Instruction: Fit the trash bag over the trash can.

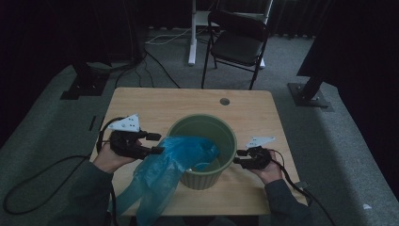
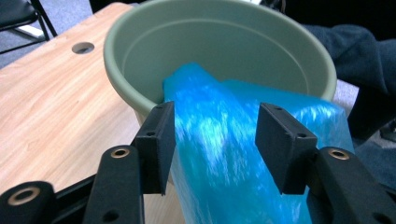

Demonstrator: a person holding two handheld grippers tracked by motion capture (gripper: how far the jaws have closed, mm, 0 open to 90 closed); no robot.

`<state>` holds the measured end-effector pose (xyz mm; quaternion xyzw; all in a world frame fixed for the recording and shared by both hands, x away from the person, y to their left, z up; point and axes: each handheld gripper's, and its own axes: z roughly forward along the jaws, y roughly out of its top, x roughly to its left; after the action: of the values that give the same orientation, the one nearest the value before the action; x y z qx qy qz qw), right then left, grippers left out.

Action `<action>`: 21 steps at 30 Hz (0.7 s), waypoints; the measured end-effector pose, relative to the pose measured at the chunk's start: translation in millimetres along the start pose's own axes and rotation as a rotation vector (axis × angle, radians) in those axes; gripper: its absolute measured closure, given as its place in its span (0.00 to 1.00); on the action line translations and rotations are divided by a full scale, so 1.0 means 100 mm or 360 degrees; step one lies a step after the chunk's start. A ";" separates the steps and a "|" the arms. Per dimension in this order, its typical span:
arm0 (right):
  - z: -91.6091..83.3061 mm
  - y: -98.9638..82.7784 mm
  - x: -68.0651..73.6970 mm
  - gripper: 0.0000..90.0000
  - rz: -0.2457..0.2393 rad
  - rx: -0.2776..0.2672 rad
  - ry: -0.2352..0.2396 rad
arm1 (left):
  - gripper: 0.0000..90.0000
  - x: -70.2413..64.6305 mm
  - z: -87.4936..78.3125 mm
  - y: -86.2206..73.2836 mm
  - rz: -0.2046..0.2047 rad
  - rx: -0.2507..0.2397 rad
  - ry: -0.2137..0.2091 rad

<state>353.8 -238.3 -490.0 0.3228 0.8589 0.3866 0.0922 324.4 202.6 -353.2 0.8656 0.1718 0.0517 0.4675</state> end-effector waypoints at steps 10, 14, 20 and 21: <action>0.00 0.00 0.00 0.62 -0.0004 -0.0001 -0.0006 | 0.65 -0.03 0.14 -0.02 0.0019 0.0052 0.0093; 0.00 0.00 0.00 0.62 -0.0004 -0.0001 -0.0008 | 0.77 -0.01 0.17 0.02 0.0011 0.0041 0.0115; 0.00 0.00 0.00 0.62 -0.0003 -0.0001 -0.0015 | 0.93 0.05 0.19 0.08 -0.0003 0.0033 0.0129; 0.00 0.00 -0.01 0.62 -0.0005 -0.0005 -0.0017 | 0.95 0.07 0.20 0.09 -0.0001 0.0031 0.0136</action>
<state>354.1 -238.8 -489.8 0.3233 0.8583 0.3863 0.0979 338.1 184.5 -357.3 0.8671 0.1923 0.0867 0.4512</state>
